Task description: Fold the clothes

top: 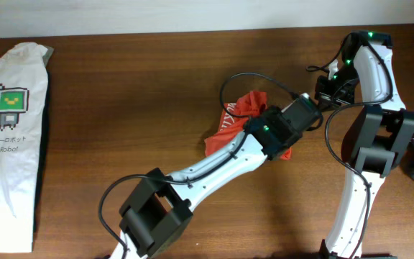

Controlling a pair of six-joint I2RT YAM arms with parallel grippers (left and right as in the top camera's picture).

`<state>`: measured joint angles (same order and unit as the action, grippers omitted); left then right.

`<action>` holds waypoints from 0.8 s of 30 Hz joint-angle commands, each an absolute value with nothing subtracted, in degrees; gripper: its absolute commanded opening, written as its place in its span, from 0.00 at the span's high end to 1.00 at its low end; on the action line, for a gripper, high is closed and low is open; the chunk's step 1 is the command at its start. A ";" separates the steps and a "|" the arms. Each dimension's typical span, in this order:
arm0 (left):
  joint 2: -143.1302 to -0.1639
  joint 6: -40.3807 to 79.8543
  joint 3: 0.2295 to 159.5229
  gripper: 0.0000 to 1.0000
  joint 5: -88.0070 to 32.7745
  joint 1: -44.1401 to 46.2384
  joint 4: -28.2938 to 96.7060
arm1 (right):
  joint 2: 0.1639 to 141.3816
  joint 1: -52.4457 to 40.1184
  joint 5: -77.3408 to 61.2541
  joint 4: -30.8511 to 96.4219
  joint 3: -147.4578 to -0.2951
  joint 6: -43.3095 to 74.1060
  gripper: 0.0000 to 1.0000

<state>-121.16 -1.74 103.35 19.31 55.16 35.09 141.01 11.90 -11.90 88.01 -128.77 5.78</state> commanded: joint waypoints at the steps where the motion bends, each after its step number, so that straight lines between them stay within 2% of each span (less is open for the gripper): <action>1: -120.40 7.60 104.09 0.88 20.53 47.81 40.88 | 140.94 11.70 -11.31 88.29 -128.40 5.15 0.96; 4: -120.16 8.34 104.60 0.90 18.02 41.78 42.13 | 140.94 11.70 -11.31 88.31 -128.40 5.13 0.96; 7: -120.81 8.36 104.73 0.90 2.98 32.67 44.82 | 140.94 11.70 -11.31 88.29 -128.40 4.93 0.96; 10: -122.69 8.34 104.73 0.93 -4.21 29.43 46.41 | 140.94 11.70 -11.29 88.27 -128.40 4.93 0.96; 21: -128.68 8.32 104.73 0.93 -14.55 34.22 49.01 | 140.94 11.73 -11.27 88.31 -128.40 4.73 0.96; 24: -128.66 8.32 105.06 0.98 -18.46 34.76 49.54 | 140.94 11.73 -11.27 88.29 -128.40 4.75 0.96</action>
<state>-127.90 7.90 103.74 -12.58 34.28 48.93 141.01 11.90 -11.86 88.09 -128.77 5.32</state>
